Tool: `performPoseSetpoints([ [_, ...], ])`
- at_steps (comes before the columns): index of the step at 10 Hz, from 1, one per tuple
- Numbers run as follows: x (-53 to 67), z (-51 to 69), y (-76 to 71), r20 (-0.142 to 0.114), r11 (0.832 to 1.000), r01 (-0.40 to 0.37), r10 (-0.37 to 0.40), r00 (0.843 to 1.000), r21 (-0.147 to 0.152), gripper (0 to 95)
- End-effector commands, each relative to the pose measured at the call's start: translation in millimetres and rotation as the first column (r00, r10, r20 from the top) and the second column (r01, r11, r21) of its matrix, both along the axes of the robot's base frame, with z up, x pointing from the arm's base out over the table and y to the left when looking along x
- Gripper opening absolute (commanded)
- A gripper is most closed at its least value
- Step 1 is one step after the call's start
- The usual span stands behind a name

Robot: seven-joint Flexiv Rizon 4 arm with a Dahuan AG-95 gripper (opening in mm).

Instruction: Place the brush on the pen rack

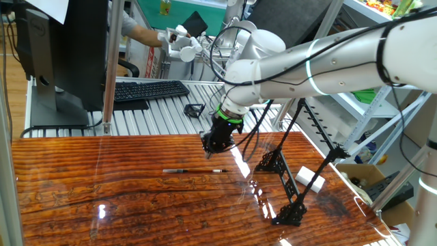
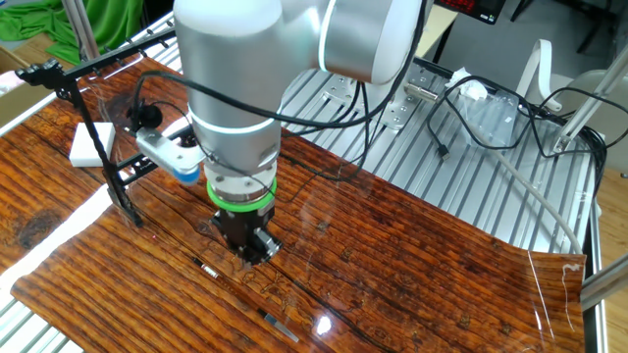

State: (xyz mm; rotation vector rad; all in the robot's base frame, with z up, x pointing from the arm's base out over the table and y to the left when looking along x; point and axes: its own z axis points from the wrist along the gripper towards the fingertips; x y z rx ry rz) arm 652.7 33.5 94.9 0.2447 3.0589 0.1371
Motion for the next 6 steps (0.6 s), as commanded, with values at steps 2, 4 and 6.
performPoseSetpoints([
  [2, 12.6, -7.1, 1.2, -0.002, 0.995, 0.100, -0.100, 0.995, 0.004, 0.0],
  [4, 17.5, -11.4, -1.0, -0.007, 0.987, 0.158, -0.158, 0.987, 0.005, 0.0],
  [6, 20.1, -15.9, -8.2, -0.012, 0.978, 0.209, -0.209, 0.978, 0.008, 0.0],
])
